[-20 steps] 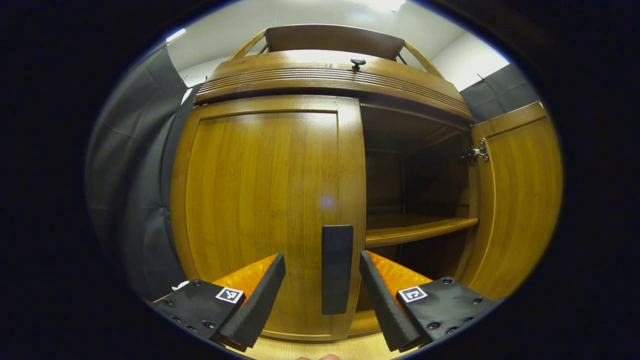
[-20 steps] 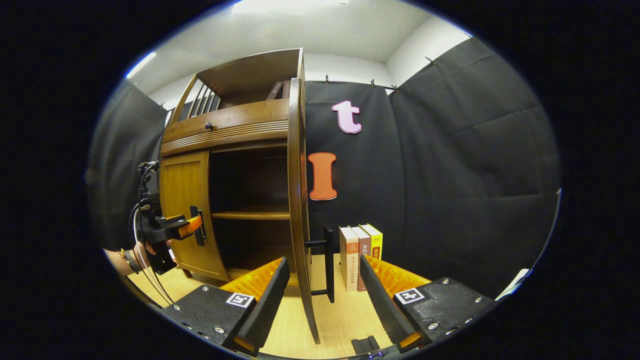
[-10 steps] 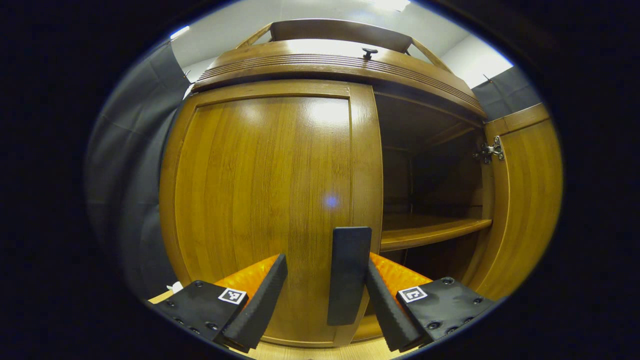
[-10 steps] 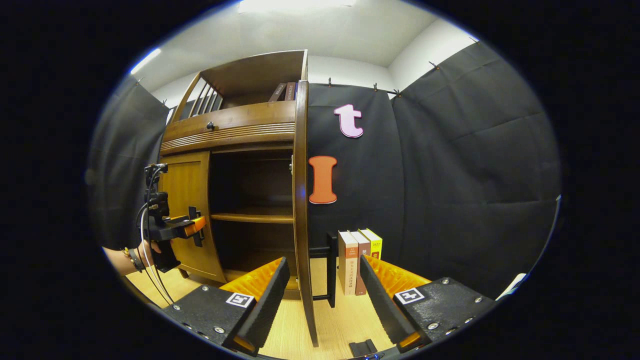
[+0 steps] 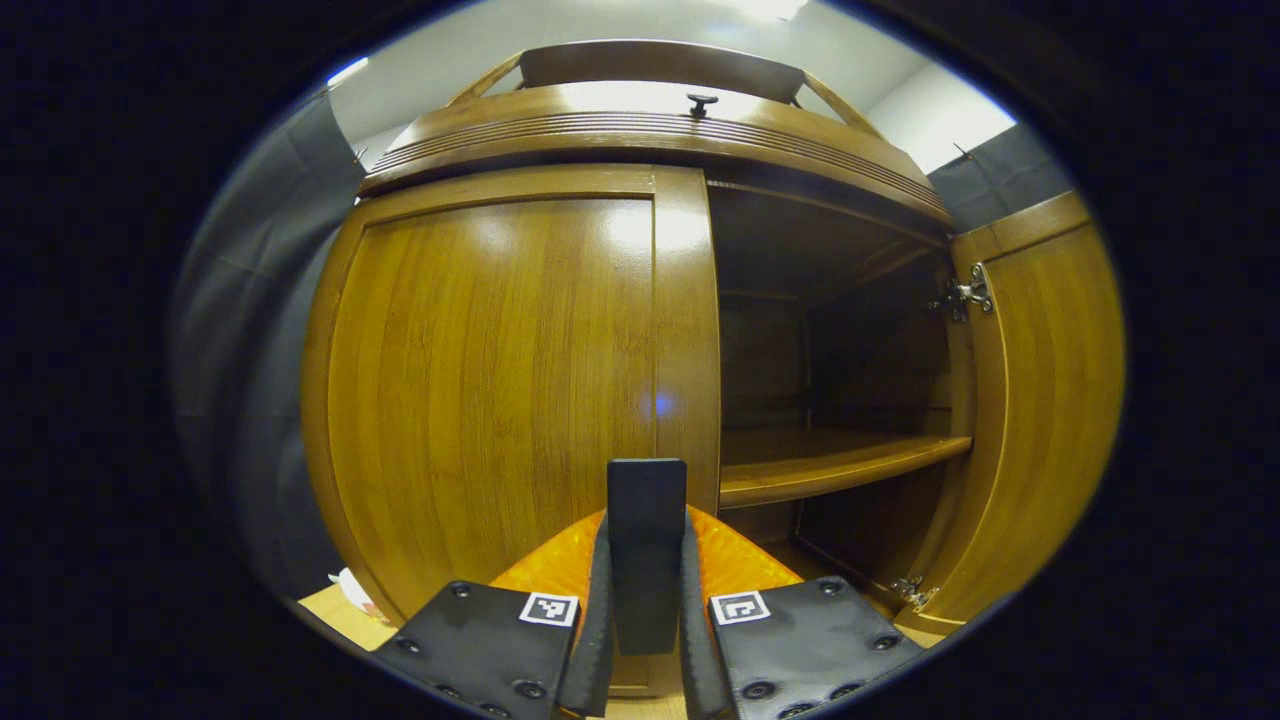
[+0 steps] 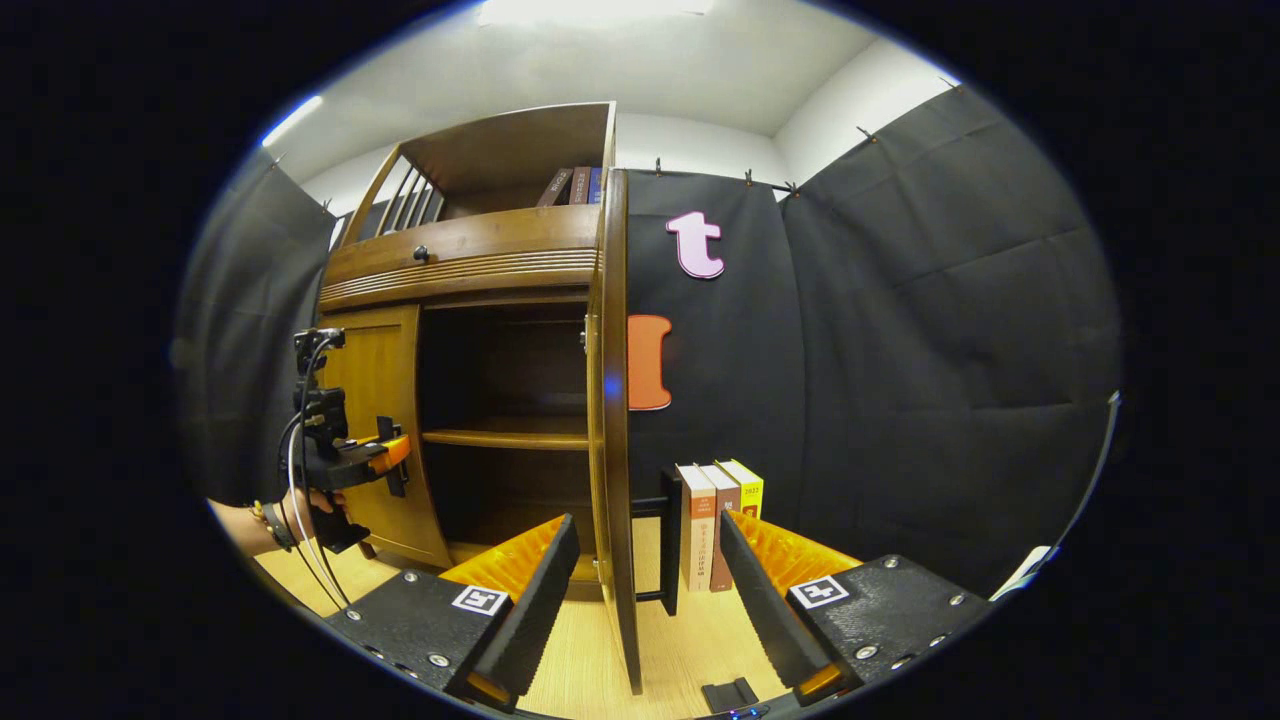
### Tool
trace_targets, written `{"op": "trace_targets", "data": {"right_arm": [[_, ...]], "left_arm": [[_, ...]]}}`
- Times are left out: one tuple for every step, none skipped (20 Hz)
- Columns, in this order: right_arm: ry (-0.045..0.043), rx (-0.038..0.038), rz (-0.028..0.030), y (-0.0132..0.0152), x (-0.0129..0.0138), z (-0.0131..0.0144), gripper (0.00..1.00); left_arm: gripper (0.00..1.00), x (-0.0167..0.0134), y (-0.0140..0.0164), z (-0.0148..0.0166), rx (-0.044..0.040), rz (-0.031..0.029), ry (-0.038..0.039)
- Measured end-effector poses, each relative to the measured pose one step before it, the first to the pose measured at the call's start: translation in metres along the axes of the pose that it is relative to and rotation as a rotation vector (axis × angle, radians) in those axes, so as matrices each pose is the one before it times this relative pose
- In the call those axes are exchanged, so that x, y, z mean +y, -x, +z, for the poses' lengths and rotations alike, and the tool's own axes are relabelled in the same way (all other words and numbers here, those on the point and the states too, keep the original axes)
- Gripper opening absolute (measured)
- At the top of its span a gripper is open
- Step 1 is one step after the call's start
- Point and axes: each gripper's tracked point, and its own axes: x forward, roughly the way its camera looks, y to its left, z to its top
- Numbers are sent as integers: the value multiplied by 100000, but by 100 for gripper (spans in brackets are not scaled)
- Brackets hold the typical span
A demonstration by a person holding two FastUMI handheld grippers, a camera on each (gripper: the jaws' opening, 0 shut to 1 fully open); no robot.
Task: Open the right door of the double-door shoe cabinet with the right hand, and open the left door with the left hand.
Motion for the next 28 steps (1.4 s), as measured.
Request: {"op": "trace_targets", "data": {"right_arm": [[298,135,-205,101,57,13,87],[-281,-29,44,66,140,-12,87],[-676,116,218,-5,122,-24,87],[-584,148,325,-30,195,-68,87],[-94,273,-220,-6,119,-4,87],[320,510,-302,-3,-15,-52,87],[839,-152,174,18,195,84,87],[592,-780,594,42,323,245,87],[-238,-775,657,-19,322,197,87],[-609,197,39,-42,131,-38,87],[-497,773,-177,-60,160,-264,87],[-344,317,-349,-186,43,103,87],[-722,-412,113,-59,153,217,87],[-1036,-889,166,144,254,356,87],[-730,-471,204,15,127,180,87],[-60,-262,-52,40,-54,61,87],[384,-588,-803,104,-233,188,87],[120,-515,-791,-111,-210,258,87],[-376,-173,-123,-19,-14,200,87],[-316,86,359,17,72,70,87],[208,79,212,-11,-76,104,87],[745,118,-511,-45,-214,120,87],[1166,-102,-638,77,-208,43,87],[306,-674,-902,7,-201,60,87],[-684,-505,323,21,180,47,87],[-819,146,228,-34,184,-127,87],[-622,701,-94,-36,38,-244,87],[-434,660,276,-20,59,-216,83]], "left_arm": [[31,89,-157,-118,803,-447,-57],[29,65,-75,-71,142,39,1],[27,-64,108,62,357,-48,-926],[29,70,120,-68,701,305,-575],[27,66,135,66,199,300,846],[27,-188,140,-150,266,-29,1106],[26,-49,262,190,302,-322,627],[26,60,502,16,760,-632,-570],[26,82,596,-77,731,-847,-395],[23,42,425,130,549,-357,688],[26,118,604,109,837,533,814],[26,25,813,81,885,715,50],[27,184,868,83,691,923,-1011],[24,167,999,266,-325,535,-1036],[24,272,986,24,219,315,-262],[23,432,1237,28,-348,526,638],[23,434,1195,32,486,245,990],[26,462,1067,0,151,689,584],[26,553,1174,76,316,727,416],[26,571,1166,128,-35,627,-63],[23,683,1166,199,98,844,-8],[26,601,1034,110,-115,772,1],[26,750,969,181,-299,886,-397],[26,912,1075,168,-495,1212,-902],[26,909,875,64,-460,1446,-350],[28,1040,909,115,41,1642,261],[22,821,638,119,489,1241,824],[22,877,672,84,787,909,1581]]}}
